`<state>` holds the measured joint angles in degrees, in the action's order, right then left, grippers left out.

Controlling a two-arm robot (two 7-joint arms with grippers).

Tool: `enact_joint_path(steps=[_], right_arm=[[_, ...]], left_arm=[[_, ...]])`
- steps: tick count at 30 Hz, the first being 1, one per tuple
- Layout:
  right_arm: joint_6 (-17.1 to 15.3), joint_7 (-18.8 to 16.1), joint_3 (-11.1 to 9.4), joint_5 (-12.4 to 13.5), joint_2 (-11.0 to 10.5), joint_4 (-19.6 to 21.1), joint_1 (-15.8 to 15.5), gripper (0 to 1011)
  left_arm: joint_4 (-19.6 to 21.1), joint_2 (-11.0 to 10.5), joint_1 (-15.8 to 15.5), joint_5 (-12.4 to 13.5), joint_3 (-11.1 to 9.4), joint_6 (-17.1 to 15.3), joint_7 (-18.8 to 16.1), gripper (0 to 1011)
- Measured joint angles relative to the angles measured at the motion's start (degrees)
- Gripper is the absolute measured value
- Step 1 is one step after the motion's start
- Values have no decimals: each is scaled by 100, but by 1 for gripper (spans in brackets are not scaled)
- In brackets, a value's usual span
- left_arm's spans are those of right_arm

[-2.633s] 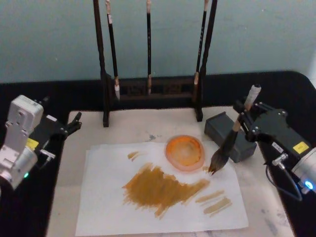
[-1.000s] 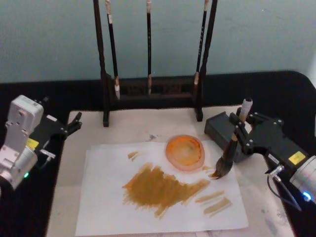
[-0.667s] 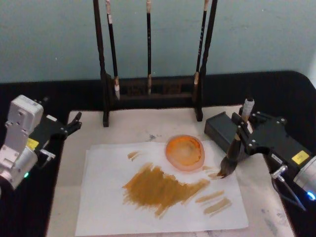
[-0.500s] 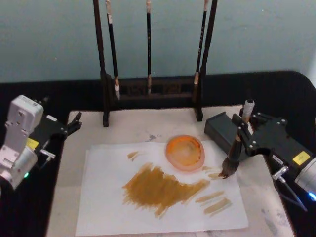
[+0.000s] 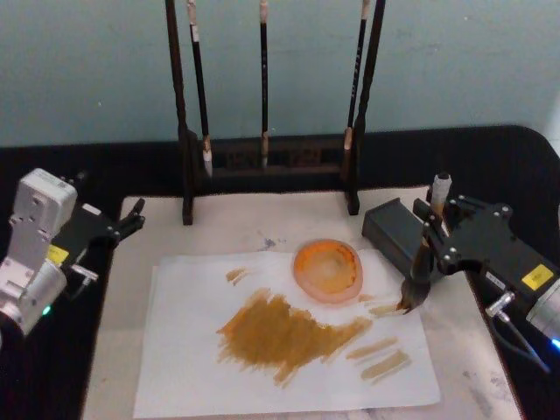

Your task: Pick up the brush from the inkstone, write on the paper, then place the brush back to its original position.

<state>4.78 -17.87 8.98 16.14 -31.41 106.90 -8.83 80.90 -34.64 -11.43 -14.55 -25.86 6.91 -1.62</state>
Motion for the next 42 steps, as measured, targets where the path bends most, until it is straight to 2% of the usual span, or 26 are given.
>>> enact_joint_path(steps=[5, 10, 16, 20, 21, 27, 29, 33, 35, 36, 37, 39, 42], right_arm=[[36, -64, -69, -11, 86, 35, -4, 173], [118, -113, -147, 83, 217, 32, 20, 173], [175, -224, -241, 379, 445, -69, 136, 173], [171, -312, -274, 687, 589, -180, 258, 173], [171, -312, -274, 687, 589, -180, 258, 173], [61, -441, -254, 1168, 735, -396, 476, 173], [-17, -465, -229, 1427, 808, -517, 586, 173], [-110, -476, -216, 1695, 891, -647, 696, 173], [-262, -506, -218, 2039, 971, -772, 807, 173], [-262, -506, -218, 2039, 971, -772, 807, 173], [-357, -529, -229, 2231, 1008, -841, 858, 173], [-466, -551, -248, 2438, 1049, -915, 909, 173], [-808, -583, -324, 3011, 1152, -1125, 1050, 173]], left_arm=[[0, 0, 1, 0, 0, 0, 0, 1010], [0, 0, 0, 0, 0, 0, 0, 1010], [0, 0, 0, 0, 0, 0, 0, 1009], [0, 0, 0, 0, 0, 0, 0, 1010], [0, 0, 0, 0, 0, 0, 0, 1010], [0, 0, 0, 0, 0, 0, 0, 1010], [0, 0, 0, 0, 0, 0, 0, 1010], [0, 0, 0, 0, 0, 0, 0, 1009], [0, 0, 0, 0, 0, 0, 0, 1010], [0, 0, 0, 0, 0, 0, 0, 1010], [0, 0, 0, 0, 0, 0, 0, 1010], [0, 0, 0, 0, 0, 0, 0, 1010], [0, 0, 0, 0, 0, 0, 0, 1010]])
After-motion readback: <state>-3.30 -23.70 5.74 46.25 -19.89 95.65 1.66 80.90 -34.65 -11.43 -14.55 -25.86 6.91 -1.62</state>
